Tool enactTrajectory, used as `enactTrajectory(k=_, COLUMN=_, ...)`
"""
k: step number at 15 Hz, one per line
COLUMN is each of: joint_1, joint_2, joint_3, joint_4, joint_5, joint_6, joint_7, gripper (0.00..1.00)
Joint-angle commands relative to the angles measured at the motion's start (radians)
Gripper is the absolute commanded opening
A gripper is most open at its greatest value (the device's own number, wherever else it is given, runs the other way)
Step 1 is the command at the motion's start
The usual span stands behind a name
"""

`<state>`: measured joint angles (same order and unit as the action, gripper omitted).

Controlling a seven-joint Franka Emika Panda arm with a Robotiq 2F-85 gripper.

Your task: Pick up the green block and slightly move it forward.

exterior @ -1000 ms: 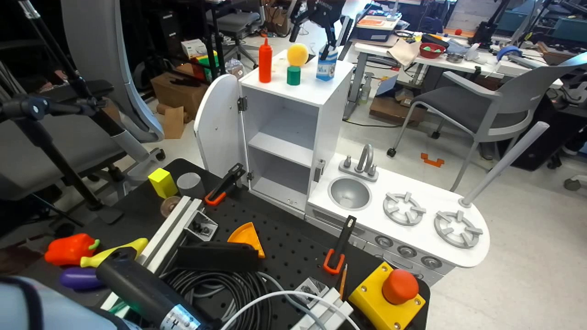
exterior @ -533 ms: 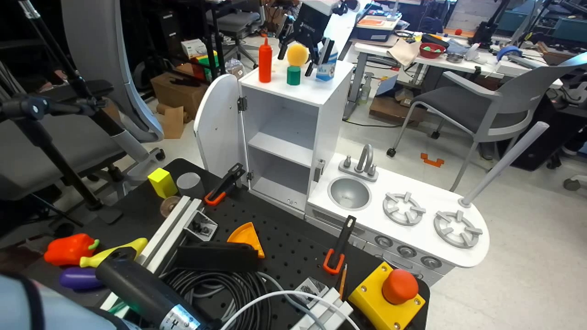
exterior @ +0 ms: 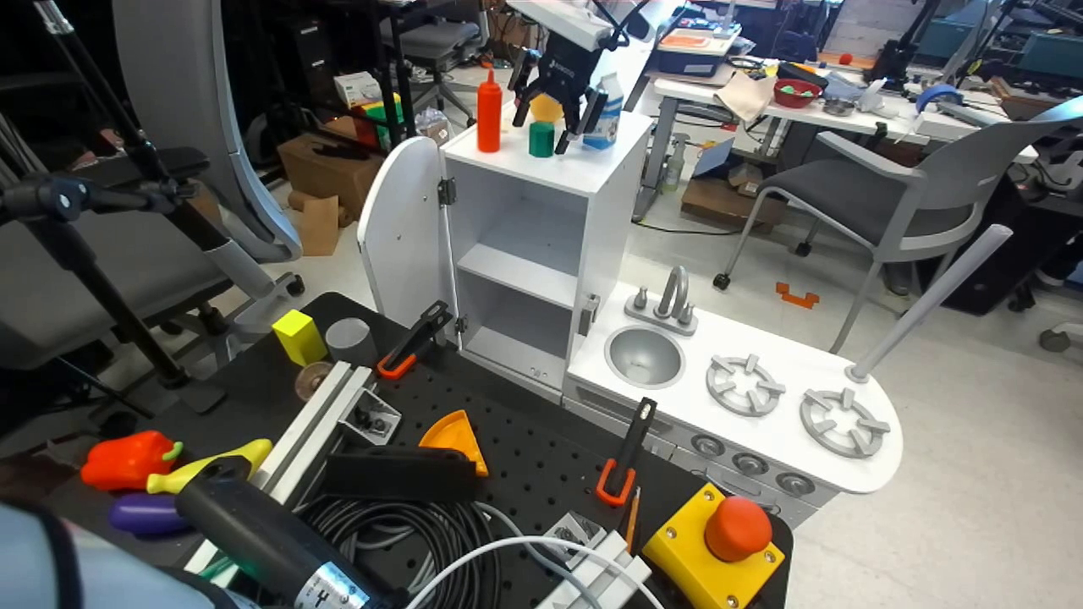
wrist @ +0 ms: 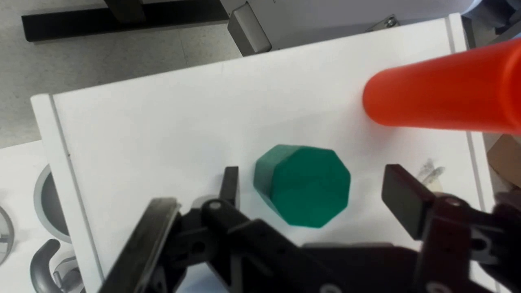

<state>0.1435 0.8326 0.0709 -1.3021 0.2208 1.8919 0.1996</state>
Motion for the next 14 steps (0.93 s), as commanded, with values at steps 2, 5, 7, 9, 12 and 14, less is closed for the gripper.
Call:
enactTrajectory(k=2, joint_1=0.010, joint_2=0.017, joint_3=-0.009, joint_4=0.042, joint_5=-0.019, joint_6=-0.005, joint_7=0.055, gripper=0.51)
enactTrajectory(k=5, joint_1=0.007, joint_2=0.001, joint_3=-0.010, joint_4=0.033, joint_5=-0.015, joint_6=-0.004, joint_7=0.073, gripper=0.27)
enactTrajectory(k=7, joint_1=0.010, joint_2=-0.021, joint_3=-0.017, joint_4=0.015, joint_5=-0.021, joint_6=0.000, joint_7=0.092, gripper=0.18)
enactTrajectory(k=9, joint_1=0.011, joint_2=-0.051, joint_3=-0.023, joint_4=-0.014, joint_5=-0.025, joint_6=0.016, joint_7=0.106, gripper=0.18)
enactTrajectory(k=12, joint_1=0.004, joint_2=-0.169, joint_3=-0.025, joint_4=-0.106, joint_5=-0.022, joint_6=0.027, joint_7=0.110, gripper=0.18)
enactTrajectory(k=14, joint_1=-0.004, joint_2=-0.249, joint_3=-0.022, joint_4=-0.149, joint_5=-0.012, joint_6=0.018, joint_7=0.114, gripper=0.18)
